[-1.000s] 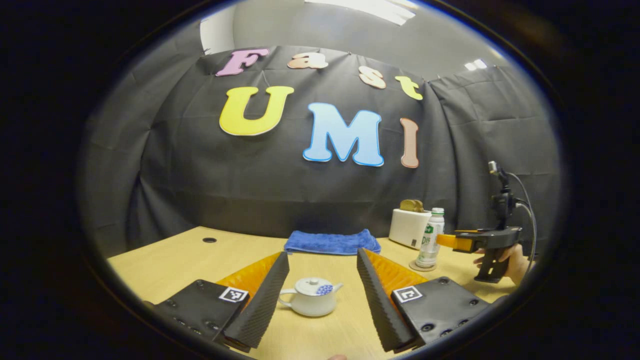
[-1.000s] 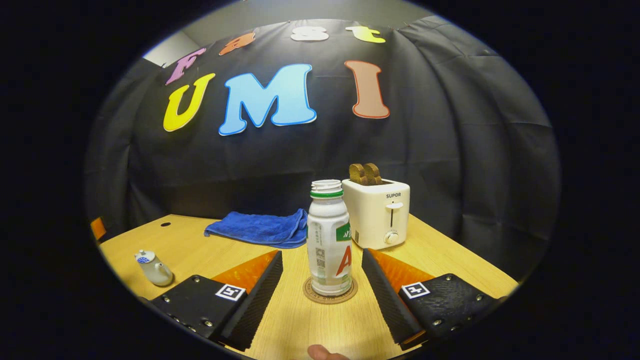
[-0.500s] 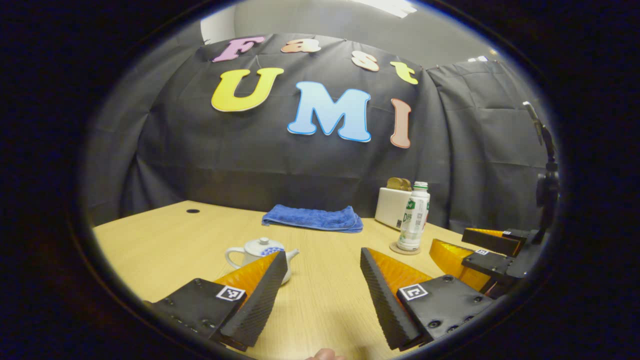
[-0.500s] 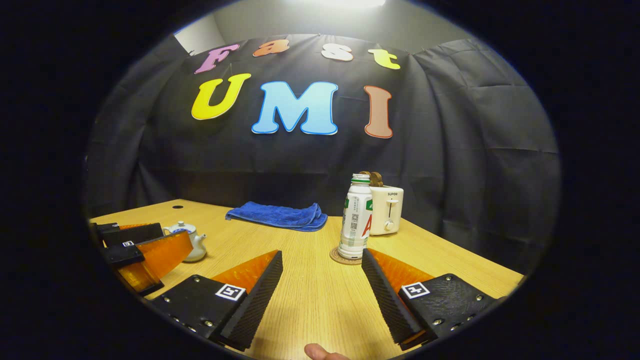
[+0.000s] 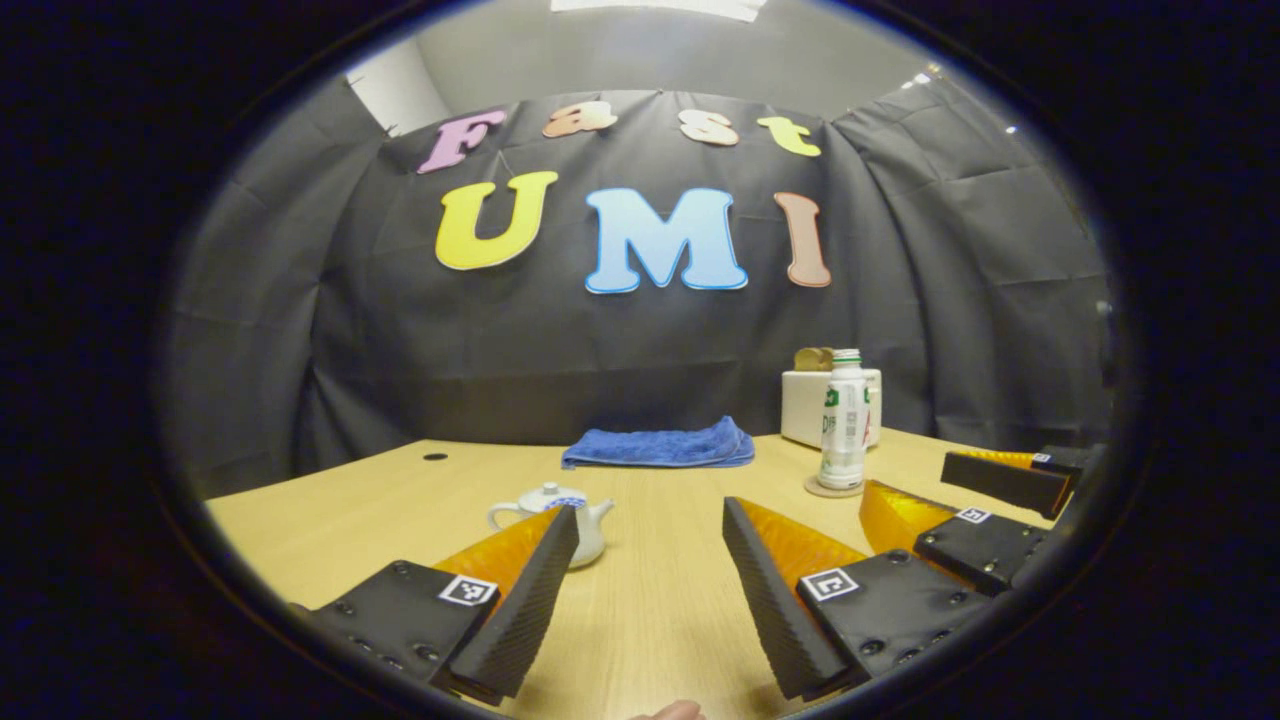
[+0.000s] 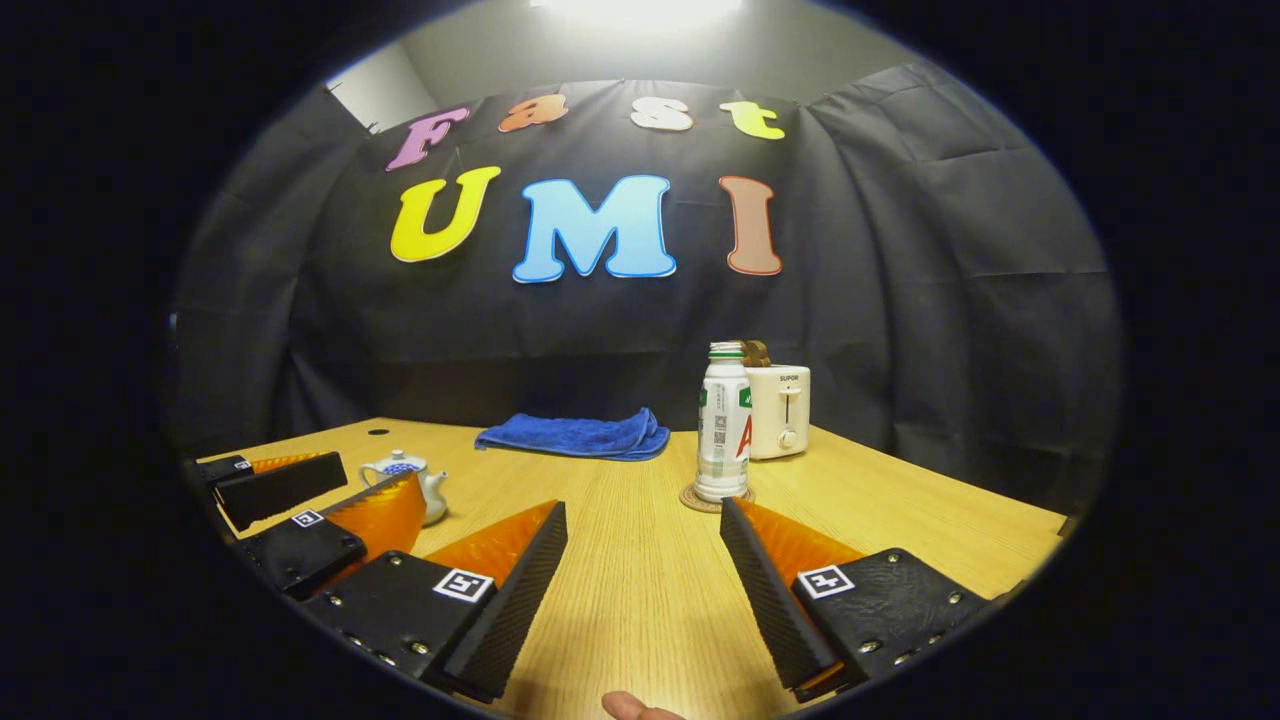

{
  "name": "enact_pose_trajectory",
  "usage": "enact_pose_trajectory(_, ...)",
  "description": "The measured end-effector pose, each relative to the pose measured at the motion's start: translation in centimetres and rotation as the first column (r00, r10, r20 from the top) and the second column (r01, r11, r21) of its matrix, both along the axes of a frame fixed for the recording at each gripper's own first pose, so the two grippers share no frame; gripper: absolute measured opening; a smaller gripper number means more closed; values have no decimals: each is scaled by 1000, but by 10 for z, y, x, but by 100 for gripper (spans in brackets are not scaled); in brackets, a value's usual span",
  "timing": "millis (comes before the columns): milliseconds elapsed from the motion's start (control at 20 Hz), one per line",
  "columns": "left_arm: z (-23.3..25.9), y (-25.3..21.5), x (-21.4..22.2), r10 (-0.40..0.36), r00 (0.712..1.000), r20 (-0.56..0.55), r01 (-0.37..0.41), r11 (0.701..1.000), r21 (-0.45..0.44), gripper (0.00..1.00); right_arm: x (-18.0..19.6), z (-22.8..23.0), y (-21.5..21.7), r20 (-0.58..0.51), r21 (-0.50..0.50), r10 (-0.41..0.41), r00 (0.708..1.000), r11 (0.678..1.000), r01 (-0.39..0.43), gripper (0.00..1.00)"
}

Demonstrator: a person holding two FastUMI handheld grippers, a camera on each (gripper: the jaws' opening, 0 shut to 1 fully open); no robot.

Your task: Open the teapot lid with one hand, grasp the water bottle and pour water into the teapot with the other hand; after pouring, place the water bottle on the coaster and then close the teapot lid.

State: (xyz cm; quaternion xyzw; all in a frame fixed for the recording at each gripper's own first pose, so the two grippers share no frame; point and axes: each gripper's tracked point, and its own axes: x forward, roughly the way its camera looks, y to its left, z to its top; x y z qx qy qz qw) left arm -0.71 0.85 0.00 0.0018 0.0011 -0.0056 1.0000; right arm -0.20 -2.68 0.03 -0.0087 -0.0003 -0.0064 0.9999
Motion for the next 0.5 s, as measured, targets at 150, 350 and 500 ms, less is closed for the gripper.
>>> enact_pose_trajectory(150,1,-3,1,-11,1000,-5,11,1000,1,100,1,-2,-2,-3,1,-1,1000,1000,1,95)
enact_pose_trajectory(350,1,-10,1,-57,998,-3,57,998,-1,100,0,-1,-8,-4,1,-31,1000,1000,31,95)
enact_pose_trajectory(500,1,-21,1,-127,992,-2,127,992,-3,100,1,-1,-13,-4,3,-65,998,998,65,95)
